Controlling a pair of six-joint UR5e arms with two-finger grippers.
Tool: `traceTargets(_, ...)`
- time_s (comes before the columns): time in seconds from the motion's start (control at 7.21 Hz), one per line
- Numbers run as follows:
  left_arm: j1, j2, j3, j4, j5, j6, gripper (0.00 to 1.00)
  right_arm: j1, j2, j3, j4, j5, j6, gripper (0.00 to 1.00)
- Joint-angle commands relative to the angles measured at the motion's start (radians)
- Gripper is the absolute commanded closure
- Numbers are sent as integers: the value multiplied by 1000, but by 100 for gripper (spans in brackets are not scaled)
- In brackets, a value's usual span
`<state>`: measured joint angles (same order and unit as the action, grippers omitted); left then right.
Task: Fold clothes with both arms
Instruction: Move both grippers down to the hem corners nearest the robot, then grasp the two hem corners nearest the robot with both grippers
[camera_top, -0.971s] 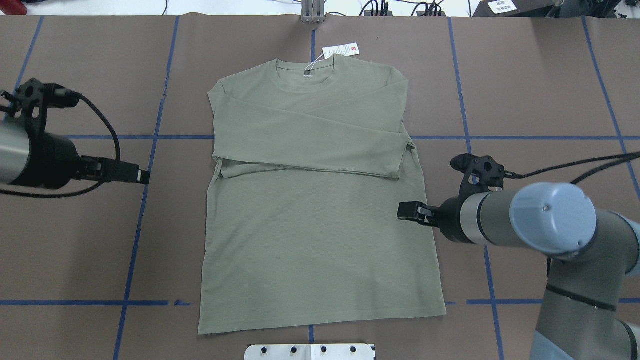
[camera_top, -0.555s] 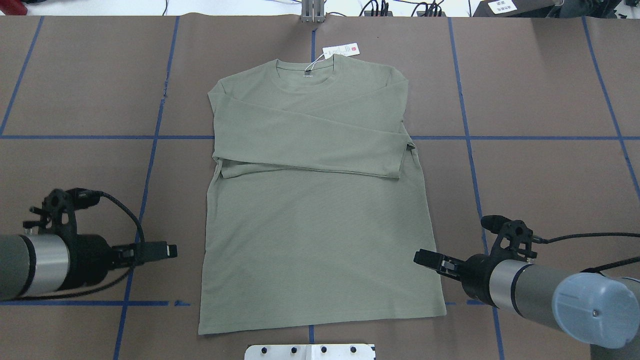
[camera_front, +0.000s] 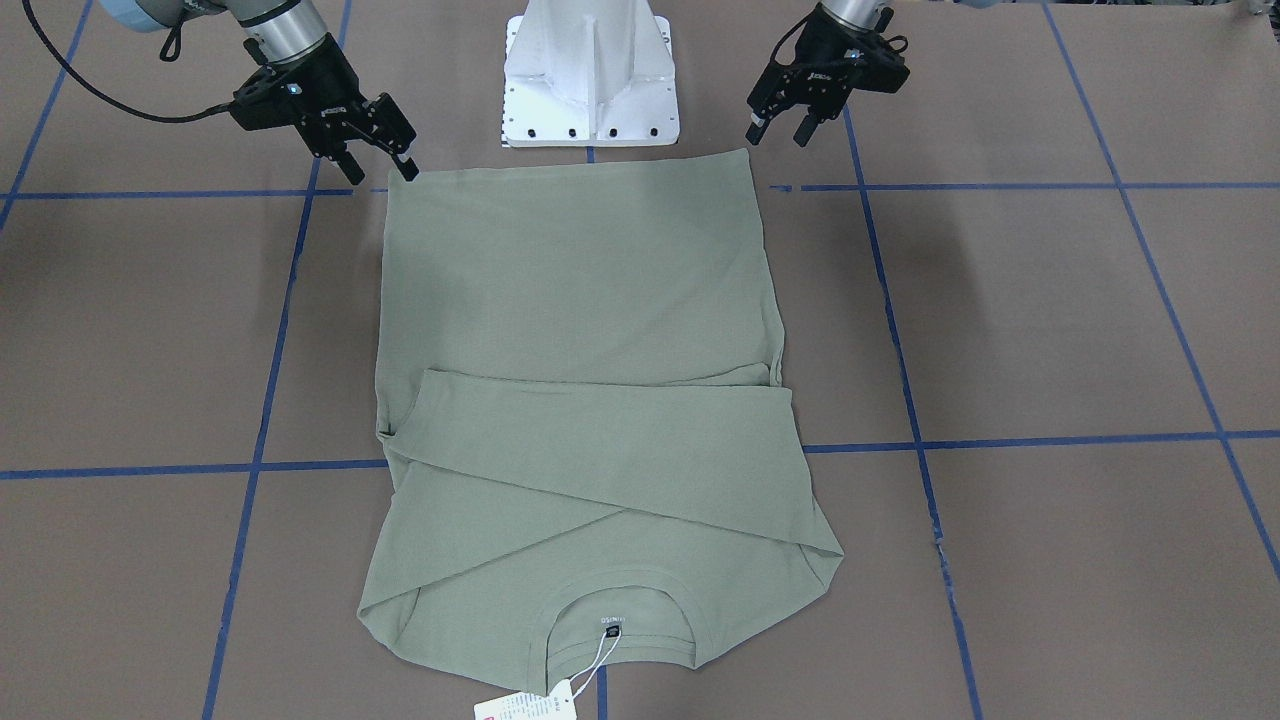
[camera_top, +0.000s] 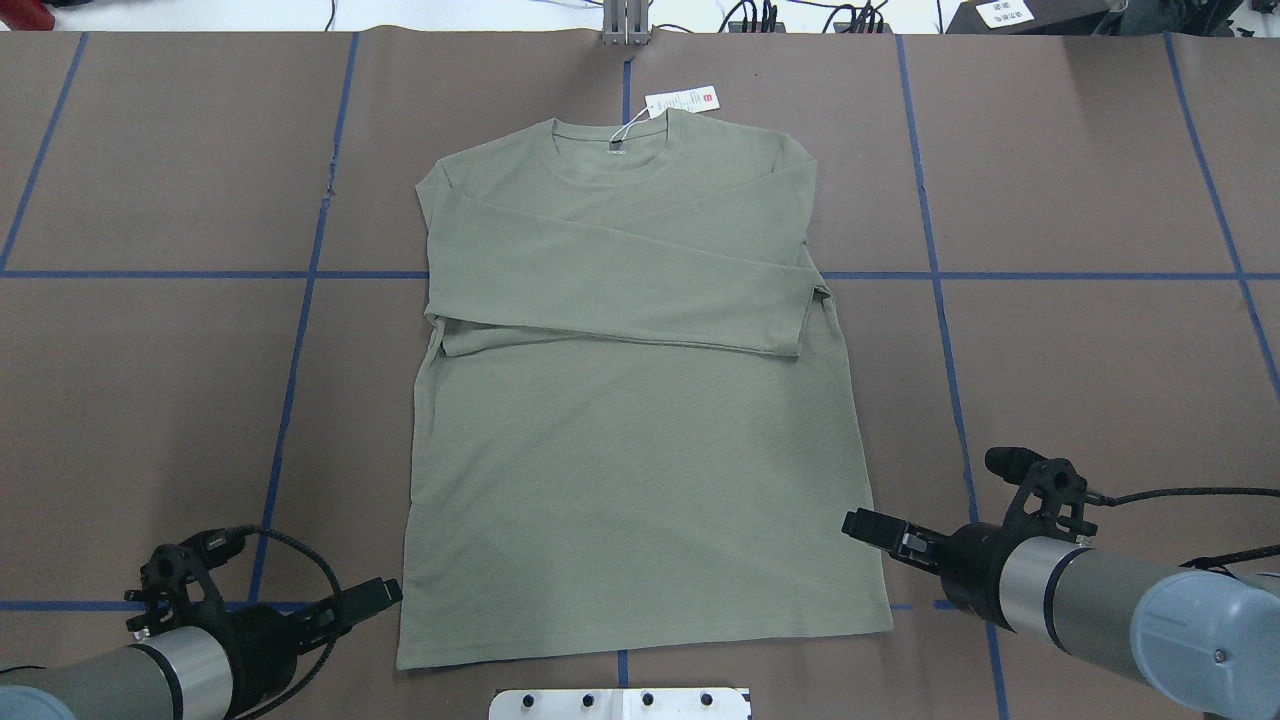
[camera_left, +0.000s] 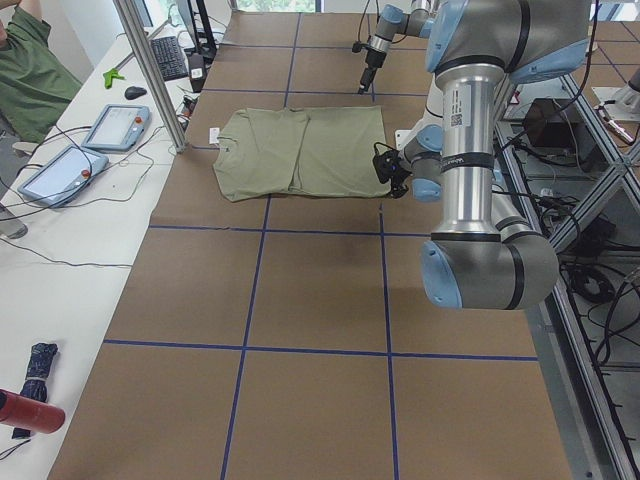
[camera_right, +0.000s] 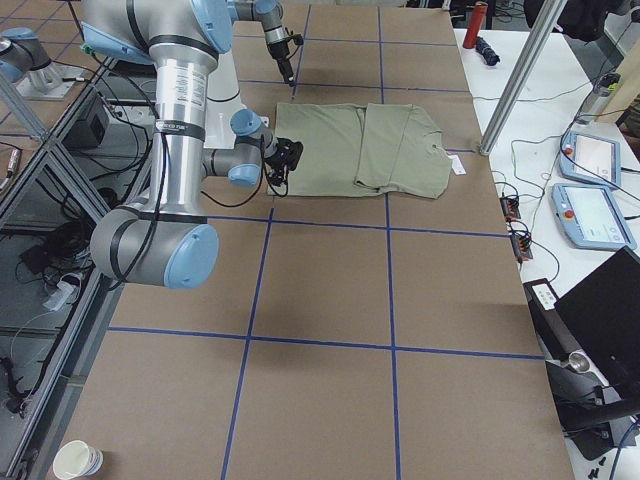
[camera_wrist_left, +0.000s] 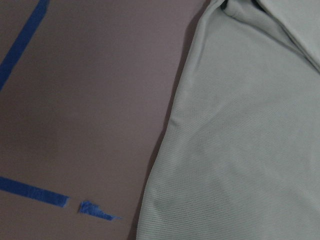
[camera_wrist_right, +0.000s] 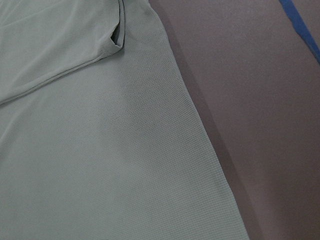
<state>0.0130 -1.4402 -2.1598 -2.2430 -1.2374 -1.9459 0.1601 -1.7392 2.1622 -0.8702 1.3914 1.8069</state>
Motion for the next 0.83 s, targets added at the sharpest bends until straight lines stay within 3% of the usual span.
traceTargets(0.0, 15, -104, 41, 107, 15, -11, 1, -1, 0, -1, 0, -2, 0, 0)
traceTargets(0.69, 31, -163, 118, 108, 12, -8, 4, -1, 3, -1, 0, -2, 0, 0)
